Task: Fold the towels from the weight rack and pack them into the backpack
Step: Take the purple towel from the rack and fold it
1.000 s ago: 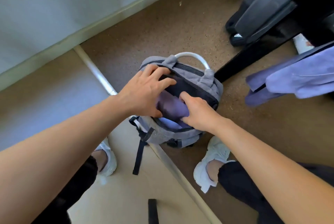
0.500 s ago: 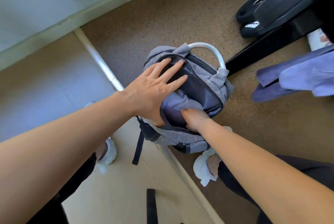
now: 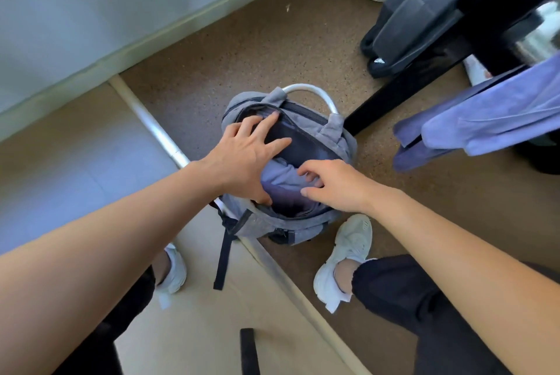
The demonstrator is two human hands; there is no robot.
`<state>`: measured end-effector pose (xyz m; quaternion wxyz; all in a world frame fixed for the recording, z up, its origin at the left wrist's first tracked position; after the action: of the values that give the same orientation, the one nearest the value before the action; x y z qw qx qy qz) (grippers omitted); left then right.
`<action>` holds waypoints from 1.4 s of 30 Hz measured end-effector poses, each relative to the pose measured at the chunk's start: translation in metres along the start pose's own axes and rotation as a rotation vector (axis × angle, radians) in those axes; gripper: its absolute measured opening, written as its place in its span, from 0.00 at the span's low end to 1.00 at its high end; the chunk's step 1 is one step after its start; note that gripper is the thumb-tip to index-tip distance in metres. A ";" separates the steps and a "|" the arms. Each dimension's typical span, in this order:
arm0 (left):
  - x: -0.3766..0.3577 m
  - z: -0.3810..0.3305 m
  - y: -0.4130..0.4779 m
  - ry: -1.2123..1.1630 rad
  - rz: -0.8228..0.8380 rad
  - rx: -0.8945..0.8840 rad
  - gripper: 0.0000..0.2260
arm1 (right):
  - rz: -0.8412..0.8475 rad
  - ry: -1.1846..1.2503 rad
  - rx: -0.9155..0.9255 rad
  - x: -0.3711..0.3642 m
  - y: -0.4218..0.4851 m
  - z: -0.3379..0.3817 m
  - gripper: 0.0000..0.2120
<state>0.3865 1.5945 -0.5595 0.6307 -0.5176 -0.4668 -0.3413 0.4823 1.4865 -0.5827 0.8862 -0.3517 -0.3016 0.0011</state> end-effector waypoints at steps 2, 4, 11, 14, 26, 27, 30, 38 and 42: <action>0.008 -0.001 0.003 -0.070 -0.006 0.040 0.45 | -0.074 0.065 0.032 0.021 -0.025 0.013 0.17; 0.021 -0.001 0.006 -0.162 -0.078 0.088 0.35 | -0.202 0.180 0.055 0.044 -0.050 0.018 0.13; 0.053 -0.011 0.013 -0.555 -0.275 0.155 0.10 | -0.815 0.689 0.054 0.120 -0.089 -0.013 0.05; 0.067 -0.032 0.018 -0.733 -0.298 0.168 0.07 | -0.965 0.971 0.012 0.134 -0.091 -0.033 0.04; 0.194 -0.143 0.097 -0.996 -0.395 0.064 0.06 | -1.899 1.270 -0.018 0.168 -0.190 -0.112 0.14; 0.205 -0.151 0.104 -0.995 -0.394 0.050 0.07 | -1.913 1.260 0.008 0.173 -0.195 -0.115 0.15; 0.231 -0.175 0.124 -0.939 -0.373 -0.004 0.08 | -1.838 1.335 0.071 0.190 -0.199 -0.130 0.18; 0.232 -0.217 0.172 -1.016 -0.178 0.139 0.26 | -1.475 1.547 0.187 0.205 -0.182 -0.143 0.04; 0.231 -0.220 0.166 -1.007 -0.195 0.126 0.13 | -1.342 1.449 0.271 0.208 -0.185 -0.123 0.07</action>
<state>0.6665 1.4309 -0.4034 0.3230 -0.5328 -0.7783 -0.0782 0.6795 1.3151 -0.4270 0.7061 0.0801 0.1783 -0.6806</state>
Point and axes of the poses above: each hand's wrist, its own y-axis towards the middle knuckle, its own x-axis out of the back of the hand, z = x × y, the point moved 9 cm from there along y, towards the middle knuckle, and after that the axes turned 15 degrees about y, right-handed, at the moved point
